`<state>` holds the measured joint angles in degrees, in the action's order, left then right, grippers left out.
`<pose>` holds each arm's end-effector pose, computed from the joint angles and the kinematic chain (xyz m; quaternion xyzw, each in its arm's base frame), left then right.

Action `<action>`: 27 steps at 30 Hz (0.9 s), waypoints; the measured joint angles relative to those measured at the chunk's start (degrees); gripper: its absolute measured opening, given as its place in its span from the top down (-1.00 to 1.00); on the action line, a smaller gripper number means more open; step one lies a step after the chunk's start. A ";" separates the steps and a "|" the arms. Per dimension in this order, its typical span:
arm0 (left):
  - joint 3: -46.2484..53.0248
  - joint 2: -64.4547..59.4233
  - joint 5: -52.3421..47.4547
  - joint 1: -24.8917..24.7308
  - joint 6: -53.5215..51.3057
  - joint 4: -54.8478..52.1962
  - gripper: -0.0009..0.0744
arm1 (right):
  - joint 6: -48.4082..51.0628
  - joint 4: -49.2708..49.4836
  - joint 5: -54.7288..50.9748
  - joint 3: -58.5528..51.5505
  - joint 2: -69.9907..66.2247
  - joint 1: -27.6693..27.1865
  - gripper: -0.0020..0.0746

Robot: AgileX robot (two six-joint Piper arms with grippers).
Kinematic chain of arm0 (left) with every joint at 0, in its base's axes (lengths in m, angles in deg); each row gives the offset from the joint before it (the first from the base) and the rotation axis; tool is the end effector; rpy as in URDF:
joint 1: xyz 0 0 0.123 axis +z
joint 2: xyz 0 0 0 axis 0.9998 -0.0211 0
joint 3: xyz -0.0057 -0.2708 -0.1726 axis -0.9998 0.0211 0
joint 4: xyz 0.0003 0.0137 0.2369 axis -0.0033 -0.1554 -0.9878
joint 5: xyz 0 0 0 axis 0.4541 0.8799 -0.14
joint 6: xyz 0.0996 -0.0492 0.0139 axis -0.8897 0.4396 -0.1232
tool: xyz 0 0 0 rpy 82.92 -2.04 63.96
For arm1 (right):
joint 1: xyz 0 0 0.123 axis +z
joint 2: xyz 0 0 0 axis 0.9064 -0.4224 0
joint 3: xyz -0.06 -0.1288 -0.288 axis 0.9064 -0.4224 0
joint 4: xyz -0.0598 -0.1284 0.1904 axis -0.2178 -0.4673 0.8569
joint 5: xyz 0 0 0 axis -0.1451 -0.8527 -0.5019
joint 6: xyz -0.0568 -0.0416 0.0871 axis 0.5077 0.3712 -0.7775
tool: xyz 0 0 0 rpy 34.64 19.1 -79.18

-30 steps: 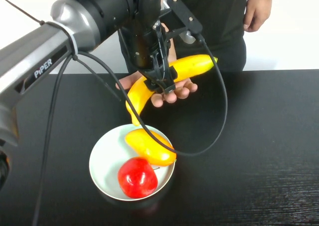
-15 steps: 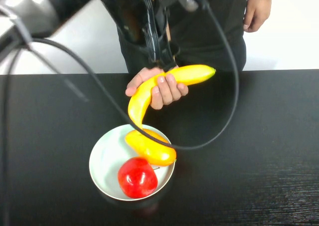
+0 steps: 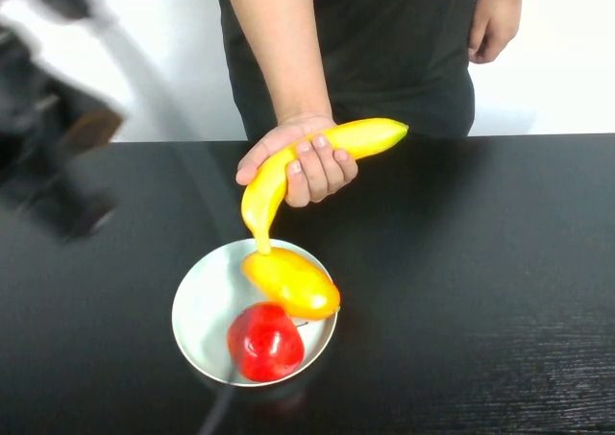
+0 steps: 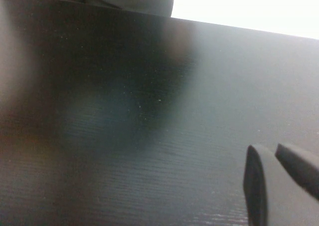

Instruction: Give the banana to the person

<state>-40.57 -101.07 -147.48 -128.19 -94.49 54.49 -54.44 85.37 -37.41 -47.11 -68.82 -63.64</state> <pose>0.1500 -0.1019 0.4557 0.4164 0.8020 -0.0076 0.4282 0.0217 0.0060 0.1685 -0.0648 0.7850 -0.0048 0.6161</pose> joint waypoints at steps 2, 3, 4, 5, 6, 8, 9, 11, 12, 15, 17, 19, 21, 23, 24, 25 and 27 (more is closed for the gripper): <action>6.79 6.69 4.09 0.05 2.92 -0.85 0.98 | 0.00 0.00 0.00 0.00 0.00 0.00 0.97; 10.38 10.36 6.09 0.05 4.48 -1.17 0.98 | 0.00 0.00 0.00 0.00 0.00 0.00 0.97; 13.83 13.83 7.93 0.05 6.07 -1.17 0.98 | 0.00 0.00 0.00 0.00 0.00 0.00 0.97; 16.47 16.44 9.25 0.05 7.26 -1.17 0.98 | 0.00 0.00 0.00 0.00 0.00 0.00 0.97; 19.64 19.59 10.70 0.05 8.68 -1.17 0.98 | 0.00 0.00 0.00 0.00 0.00 0.00 0.97; 25.09 24.98 13.69 0.05 10.62 -1.26 0.98 | 0.00 0.00 0.00 0.00 0.00 0.00 0.97; 28.04 27.22 15.18 0.05 11.32 -1.40 0.98 | 0.00 0.00 0.00 0.00 0.00 0.00 0.97; 33.52 30.99 17.70 0.05 12.51 -1.59 0.98 | 0.00 0.00 0.00 0.00 0.00 0.00 0.97; 35.88 32.26 18.52 0.05 12.94 -2.24 0.98 | 0.00 0.00 0.00 0.00 0.00 0.00 0.97; 40.60 35.70 19.92 0.05 13.25 -4.21 0.98 | 0.00 0.00 0.00 0.00 0.00 0.00 0.97; 42.50 36.94 20.21 0.05 13.69 -4.34 0.98 | 0.00 0.00 0.00 0.00 0.00 0.00 0.97; 43.37 37.32 20.32 0.05 14.66 -4.34 0.98 | 0.00 0.00 0.00 0.00 0.00 0.00 0.97; 44.05 37.40 20.60 0.05 16.22 -4.62 0.98 | 0.00 0.00 0.00 0.00 0.00 0.00 0.97; 44.31 37.40 20.82 0.05 17.63 -4.74 0.98 | 0.00 0.00 0.00 0.00 0.00 0.00 0.97; 44.44 37.40 21.55 0.05 18.15 -4.85 0.98 | 0.00 0.00 0.00 0.00 0.00 0.00 0.97; 44.69 37.40 22.69 0.05 18.42 -4.98 0.98 | 0.00 0.00 0.00 0.00 0.00 0.00 0.97; 45.71 37.54 26.10 0.05 18.80 -5.88 0.98 | 0.00 0.08 0.00 0.00 0.00 0.00 0.97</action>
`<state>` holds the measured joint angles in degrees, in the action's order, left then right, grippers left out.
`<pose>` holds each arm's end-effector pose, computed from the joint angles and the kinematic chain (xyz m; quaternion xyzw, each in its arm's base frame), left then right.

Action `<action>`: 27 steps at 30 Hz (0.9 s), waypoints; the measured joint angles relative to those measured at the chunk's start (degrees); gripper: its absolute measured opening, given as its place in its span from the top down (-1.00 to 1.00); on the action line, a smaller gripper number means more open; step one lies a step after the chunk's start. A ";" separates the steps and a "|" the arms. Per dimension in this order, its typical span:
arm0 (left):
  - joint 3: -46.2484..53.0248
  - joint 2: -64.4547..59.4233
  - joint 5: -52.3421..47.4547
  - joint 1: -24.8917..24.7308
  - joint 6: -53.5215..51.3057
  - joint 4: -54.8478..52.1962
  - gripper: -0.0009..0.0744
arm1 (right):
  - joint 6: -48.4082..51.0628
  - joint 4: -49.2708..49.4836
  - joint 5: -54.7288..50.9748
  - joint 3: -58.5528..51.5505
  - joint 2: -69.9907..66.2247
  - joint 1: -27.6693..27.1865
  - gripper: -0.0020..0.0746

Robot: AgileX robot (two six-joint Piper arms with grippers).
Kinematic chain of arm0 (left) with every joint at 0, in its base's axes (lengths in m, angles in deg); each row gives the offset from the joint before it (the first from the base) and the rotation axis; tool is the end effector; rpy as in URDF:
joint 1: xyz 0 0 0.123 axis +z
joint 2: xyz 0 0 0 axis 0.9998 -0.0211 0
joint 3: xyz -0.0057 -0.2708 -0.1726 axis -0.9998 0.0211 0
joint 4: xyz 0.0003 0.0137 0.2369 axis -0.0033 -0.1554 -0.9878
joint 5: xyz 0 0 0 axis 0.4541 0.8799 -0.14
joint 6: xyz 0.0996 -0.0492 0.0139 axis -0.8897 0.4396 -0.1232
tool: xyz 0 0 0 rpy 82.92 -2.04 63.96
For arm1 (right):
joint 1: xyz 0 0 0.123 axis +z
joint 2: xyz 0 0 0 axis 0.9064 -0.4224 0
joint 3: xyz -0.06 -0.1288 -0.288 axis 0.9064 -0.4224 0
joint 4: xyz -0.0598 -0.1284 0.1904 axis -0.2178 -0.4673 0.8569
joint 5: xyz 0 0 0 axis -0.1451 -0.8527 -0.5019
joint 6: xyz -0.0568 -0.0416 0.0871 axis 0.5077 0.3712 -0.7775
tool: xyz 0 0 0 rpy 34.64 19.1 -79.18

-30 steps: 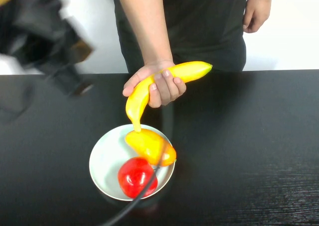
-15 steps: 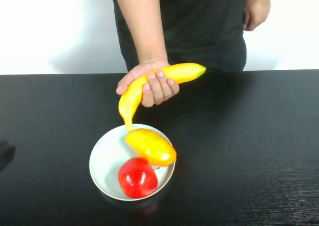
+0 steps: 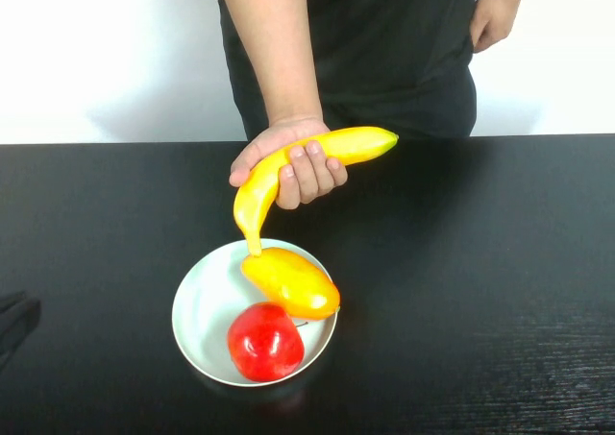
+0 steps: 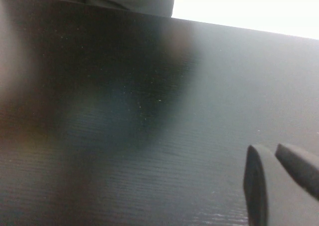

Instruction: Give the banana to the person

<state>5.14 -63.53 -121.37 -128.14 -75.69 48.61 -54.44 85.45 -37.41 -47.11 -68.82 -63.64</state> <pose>0.0522 -0.0207 0.3218 0.2961 0.7689 -0.0876 0.5599 0.0217 0.0060 0.1685 -0.0645 0.7850 -0.0042 0.6162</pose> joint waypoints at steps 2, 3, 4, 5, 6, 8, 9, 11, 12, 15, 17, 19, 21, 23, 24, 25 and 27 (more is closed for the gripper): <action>1.67 0.51 4.74 0.00 -0.01 -1.05 0.98 | 0.00 0.00 0.00 0.00 0.00 0.00 0.97; 2.36 0.97 6.50 0.00 0.02 -1.44 0.98 | 0.00 0.00 0.00 0.00 0.00 0.00 0.97; 3.31 1.58 8.75 0.00 0.02 -1.73 0.98 | 0.00 0.00 0.00 0.00 0.00 0.00 0.97; 4.43 2.41 11.10 0.00 0.02 -1.82 0.98 | 0.00 0.00 0.00 0.00 0.00 0.00 0.97; 5.73 3.42 13.44 0.20 0.02 -1.82 0.98 | 0.00 0.00 0.00 0.00 0.00 0.00 0.97; 8.80 5.77 17.50 1.27 -0.10 -1.66 0.98 | 0.00 0.00 0.00 0.00 0.00 0.00 0.97; 10.49 6.88 19.33 2.38 -0.40 -1.36 0.98 | 0.00 0.00 0.00 0.00 0.00 0.00 0.97; 13.59 9.88 22.54 5.86 -1.19 -0.26 0.98 | 0.00 0.00 0.00 0.00 0.00 0.00 0.97; 15.31 11.50 24.35 8.22 -1.57 0.58 0.98 | 0.00 0.00 0.00 0.00 0.00 0.00 0.97; 20.16 16.26 29.18 16.13 -2.41 4.08 0.98 | 0.00 0.00 0.00 0.00 0.00 0.00 0.97; 23.87 19.55 33.44 21.85 -2.65 5.89 0.98 | 0.00 0.00 0.00 0.00 0.00 0.00 0.97; 27.54 22.69 37.85 26.39 -2.74 7.72 0.98 | 0.00 0.00 0.00 0.00 0.00 0.00 0.97; 30.42 24.20 41.16 30.55 -2.74 9.62 0.98 | 0.00 0.00 0.00 0.00 0.00 0.00 0.97; 32.46 24.63 43.05 33.45 -2.74 11.90 0.99 | 0.00 0.00 0.00 0.00 0.00 0.00 0.97; 32.74 24.73 43.20 34.69 -2.77 13.00 0.99 | 0.00 0.00 0.00 0.00 0.00 0.00 0.97; 32.85 24.71 42.82 35.72 -2.87 14.04 0.99 | 0.00 0.00 0.00 0.00 0.00 0.00 0.97; 32.97 24.85 40.62 37.20 -2.87 15.57 0.98 | 0.00 0.00 0.00 0.00 0.00 0.00 0.97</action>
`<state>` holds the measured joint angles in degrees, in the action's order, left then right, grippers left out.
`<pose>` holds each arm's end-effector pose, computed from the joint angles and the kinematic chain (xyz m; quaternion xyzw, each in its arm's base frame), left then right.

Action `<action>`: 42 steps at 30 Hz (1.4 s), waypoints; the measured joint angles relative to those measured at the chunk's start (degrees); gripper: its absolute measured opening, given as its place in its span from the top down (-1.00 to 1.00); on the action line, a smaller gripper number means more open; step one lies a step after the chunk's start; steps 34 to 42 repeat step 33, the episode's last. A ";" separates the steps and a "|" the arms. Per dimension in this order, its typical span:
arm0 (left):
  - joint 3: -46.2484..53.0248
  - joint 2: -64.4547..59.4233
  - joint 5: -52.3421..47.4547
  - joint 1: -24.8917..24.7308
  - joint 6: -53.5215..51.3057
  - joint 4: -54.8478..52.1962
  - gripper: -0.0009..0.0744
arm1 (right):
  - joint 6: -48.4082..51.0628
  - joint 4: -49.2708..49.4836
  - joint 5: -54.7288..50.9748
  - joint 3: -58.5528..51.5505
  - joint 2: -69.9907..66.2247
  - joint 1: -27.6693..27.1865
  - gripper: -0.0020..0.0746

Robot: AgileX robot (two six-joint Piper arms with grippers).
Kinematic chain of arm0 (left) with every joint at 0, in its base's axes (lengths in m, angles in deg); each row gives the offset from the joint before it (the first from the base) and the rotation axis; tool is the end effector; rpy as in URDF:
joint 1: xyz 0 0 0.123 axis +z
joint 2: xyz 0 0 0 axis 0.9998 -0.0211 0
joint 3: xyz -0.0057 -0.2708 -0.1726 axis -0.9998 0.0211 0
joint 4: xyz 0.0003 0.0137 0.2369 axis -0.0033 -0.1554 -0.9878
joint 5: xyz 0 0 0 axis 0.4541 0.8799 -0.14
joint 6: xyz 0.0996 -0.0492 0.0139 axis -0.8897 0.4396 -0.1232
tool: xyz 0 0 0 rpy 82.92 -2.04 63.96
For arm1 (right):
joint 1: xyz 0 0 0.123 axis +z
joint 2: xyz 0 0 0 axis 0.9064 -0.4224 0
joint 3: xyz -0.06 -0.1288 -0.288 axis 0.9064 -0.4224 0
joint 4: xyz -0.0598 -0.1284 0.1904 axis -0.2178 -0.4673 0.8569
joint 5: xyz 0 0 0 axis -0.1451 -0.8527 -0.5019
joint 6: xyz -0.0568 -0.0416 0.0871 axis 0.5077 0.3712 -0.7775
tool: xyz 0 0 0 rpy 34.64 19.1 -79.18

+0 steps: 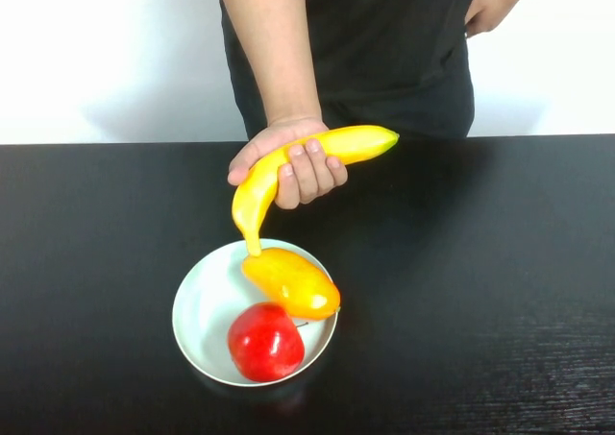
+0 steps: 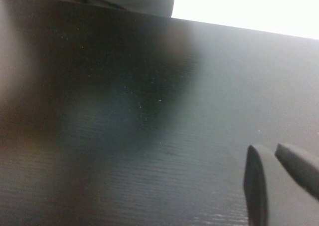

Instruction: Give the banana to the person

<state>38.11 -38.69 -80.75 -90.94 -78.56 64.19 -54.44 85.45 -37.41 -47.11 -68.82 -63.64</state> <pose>0.0246 -0.0009 0.2182 0.0049 0.6409 -0.0230 0.7673 0.0217 0.0060 0.1685 -0.0645 0.7850 -0.0042 0.6162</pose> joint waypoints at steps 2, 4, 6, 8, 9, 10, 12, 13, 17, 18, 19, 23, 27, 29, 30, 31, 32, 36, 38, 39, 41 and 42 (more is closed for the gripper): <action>0.00 0.00 -2.75 1.39 0.00 0.46 0.98 | 0.00 0.00 0.00 0.00 0.00 0.00 0.97; 0.00 0.00 -5.37 2.56 0.00 0.72 0.98 | 0.00 0.00 0.00 0.00 0.00 0.00 0.97; 0.00 0.00 -8.42 3.46 0.00 0.72 0.98 | 0.00 0.00 0.00 0.00 0.00 0.00 0.97; 0.00 0.00 -13.01 3.75 -0.03 0.72 0.98 | 0.00 0.00 0.00 0.00 0.00 0.00 0.97; 0.00 0.00 -15.84 3.79 -0.03 0.72 0.98 | 0.00 0.00 0.00 0.00 0.00 0.00 0.97; 0.00 0.00 -18.94 3.79 -0.03 0.72 0.98 | 0.00 0.00 0.00 0.00 0.00 0.00 0.97; 0.00 0.00 -24.28 3.79 -0.03 0.72 0.98 | 0.00 0.00 0.00 0.00 0.00 0.00 0.97; 0.00 0.00 -25.80 3.79 -0.03 0.72 0.98 | 0.00 0.00 0.00 0.00 0.00 0.00 0.97; 0.00 0.00 -26.32 3.79 -0.03 0.72 0.98 | 0.00 0.00 0.00 0.00 0.00 0.00 0.97; 0.00 0.00 -26.32 3.79 -0.03 0.72 0.98 | 0.00 0.00 0.00 0.00 0.00 0.00 0.97; 0.00 0.00 -26.32 3.79 -0.03 0.72 0.98 | 0.00 0.00 0.00 0.00 0.00 0.00 0.97; 0.00 0.00 -26.50 3.79 -0.03 0.72 0.98 | 0.00 0.00 0.00 0.00 0.00 0.00 0.97; 0.00 0.00 -26.59 3.79 -0.03 0.72 0.98 | 0.00 0.00 0.00 0.00 0.00 0.00 0.97; 0.00 0.00 -26.59 3.79 -0.03 0.72 0.98 | 0.00 0.00 0.00 0.00 0.00 0.00 0.97; 0.00 0.00 -26.59 3.79 -0.03 0.72 0.98 | 0.00 0.00 0.00 0.00 0.00 0.00 0.97; 0.00 0.00 -26.59 3.79 -0.03 0.72 0.99 | 0.00 0.00 0.00 0.00 0.00 0.00 0.97; 0.00 0.00 -26.59 3.79 -0.03 0.72 0.99 | 0.00 0.00 0.00 0.00 0.00 0.00 0.97; 0.00 0.00 -26.59 3.79 -0.03 0.72 0.99 | 0.00 0.00 0.00 0.00 0.00 0.00 0.97; 0.00 0.00 -26.59 3.79 -0.03 0.72 0.99 | 0.00 0.00 0.00 0.00 0.00 0.00 0.97; 0.00 0.00 -26.59 3.79 -0.03 0.72 0.99 | 0.00 0.00 0.00 0.00 0.00 0.00 0.97; 0.00 0.00 -26.59 3.79 -0.03 0.72 0.99 | 0.00 0.00 0.00 0.00 0.00 0.00 0.97; 0.00 0.00 -26.59 3.79 -0.03 0.72 0.99 | 0.00 0.00 0.00 0.00 0.00 0.00 0.97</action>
